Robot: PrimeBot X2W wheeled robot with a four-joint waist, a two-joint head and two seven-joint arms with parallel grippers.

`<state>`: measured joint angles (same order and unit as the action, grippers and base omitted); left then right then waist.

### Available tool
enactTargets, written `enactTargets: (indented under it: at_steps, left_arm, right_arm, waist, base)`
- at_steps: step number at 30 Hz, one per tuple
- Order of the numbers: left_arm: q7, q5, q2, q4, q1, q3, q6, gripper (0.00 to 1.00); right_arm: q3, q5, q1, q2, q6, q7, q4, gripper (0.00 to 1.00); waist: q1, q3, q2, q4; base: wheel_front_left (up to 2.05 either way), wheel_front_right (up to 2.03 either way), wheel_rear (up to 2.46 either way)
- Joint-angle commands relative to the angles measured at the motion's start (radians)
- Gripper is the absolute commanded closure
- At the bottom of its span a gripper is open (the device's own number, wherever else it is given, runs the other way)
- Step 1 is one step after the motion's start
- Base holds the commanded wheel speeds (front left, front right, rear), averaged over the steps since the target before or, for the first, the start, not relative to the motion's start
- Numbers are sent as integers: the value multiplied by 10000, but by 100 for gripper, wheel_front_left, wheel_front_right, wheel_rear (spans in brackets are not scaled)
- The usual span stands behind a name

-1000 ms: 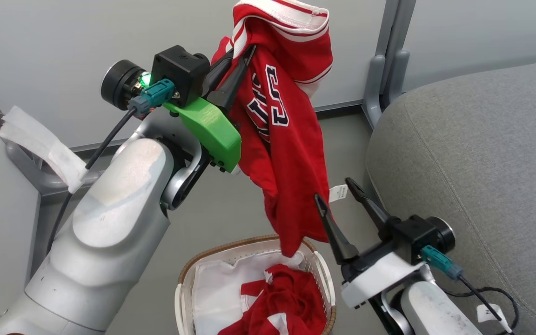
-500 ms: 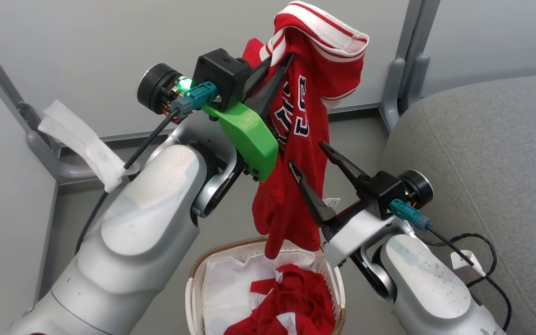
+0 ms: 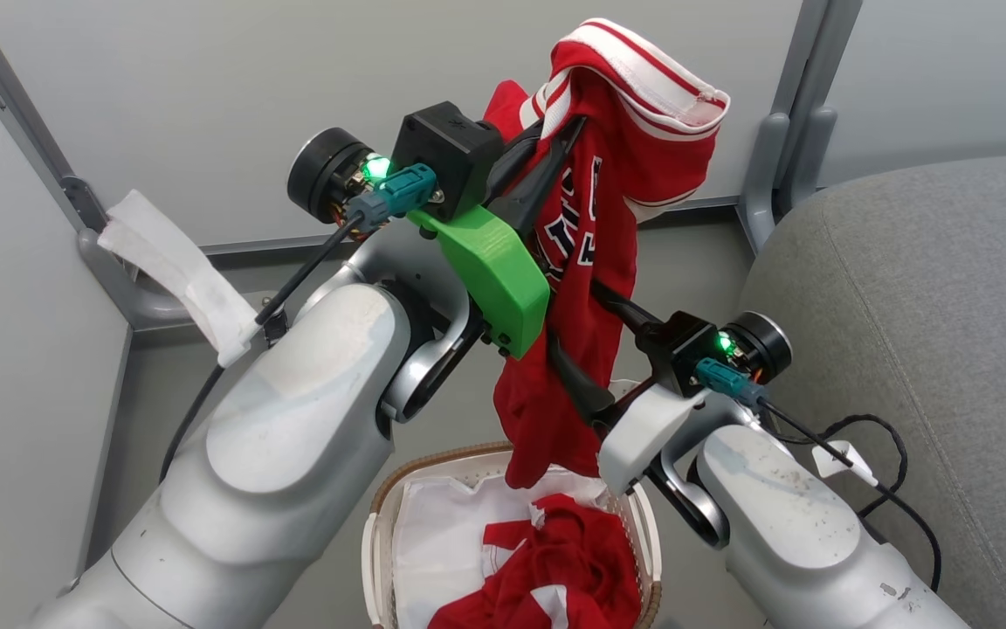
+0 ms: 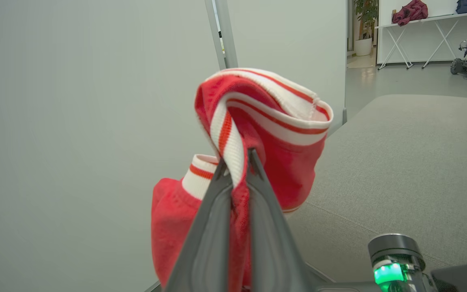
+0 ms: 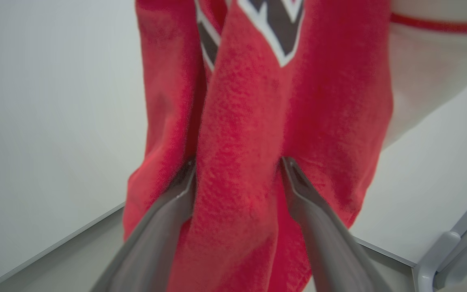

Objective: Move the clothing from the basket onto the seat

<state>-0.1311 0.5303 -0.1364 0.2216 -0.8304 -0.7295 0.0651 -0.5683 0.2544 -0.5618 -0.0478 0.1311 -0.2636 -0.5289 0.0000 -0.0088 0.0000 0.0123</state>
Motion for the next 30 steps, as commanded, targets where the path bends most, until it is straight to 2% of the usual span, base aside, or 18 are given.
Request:
enactTargets:
  at_steps: [1, 2, 3, 4, 5, 12, 21, 23, 24, 30]
  left_arm:
    - [-7, 70, 60, -98, 122, -13, -47, 100]
    - [-24, 80, 62, -123, 145, -23, -45, 100]
    - [-36, 112, 62, -138, 162, -25, -42, 100]
    - [-36, 144, 56, -151, 182, -16, -50, 100]
    - [-33, 151, 35, -166, 202, -5, -57, 100]
    - [15, 260, -231, -152, 301, 151, -190, 100]
    - [502, 440, -860, 537, 683, 804, -594, 100]
    - [711, 498, -969, 771, 873, 924, -636, 58]
    - [837, 524, -1032, 920, 978, 959, -621, 0]
    - [1660, 626, -1164, 1538, 1715, 978, -436, 0]
  right_arm:
    - [49, 49, -166, -47, -6, -19, -164, 0]
    - [85, 90, -254, -44, -5, -18, -272, 12]
    - [104, 119, -325, -41, -6, -19, -351, 55]
    - [100, 140, -387, -41, -6, -18, -429, 55]
    - [74, 182, -464, -41, -6, -19, -503, 100]
    - [26, 239, -795, -45, -6, -19, -694, 100]
    - [414, 289, -421, -47, -6, -19, -559, 100]
    - [569, 263, -335, -53, -7, -19, -526, 100]
    - [663, 217, -329, -55, -8, -18, -497, 100]
    - [1325, 38, -229, -47, -10, -19, -329, 100]
  waist:
    - [0, -2, 0, 67]
    - [0, -6, 0, 105]
    - [0, -7, 0, 131]
    - [0, -7, 0, 157]
    - [0, -7, 0, 186]
    - [0, 26, 0, 250]
    - [0, 73, 0, -109]
    - [0, 81, 0, -214]
    - [0, 85, 0, -272]
    - [0, 129, 0, -558]
  base:
    - [0, 0, 0]
    - [0, 0, 0]
    - [0, 0, 0]
    - [0, 0, 0]
    - [0, 0, 0]
    - [0, 0, 0]
    - [0, 0, 0]
    - [0, 0, 0]
    - [0, 0, 0]
    - [0, 0, 0]
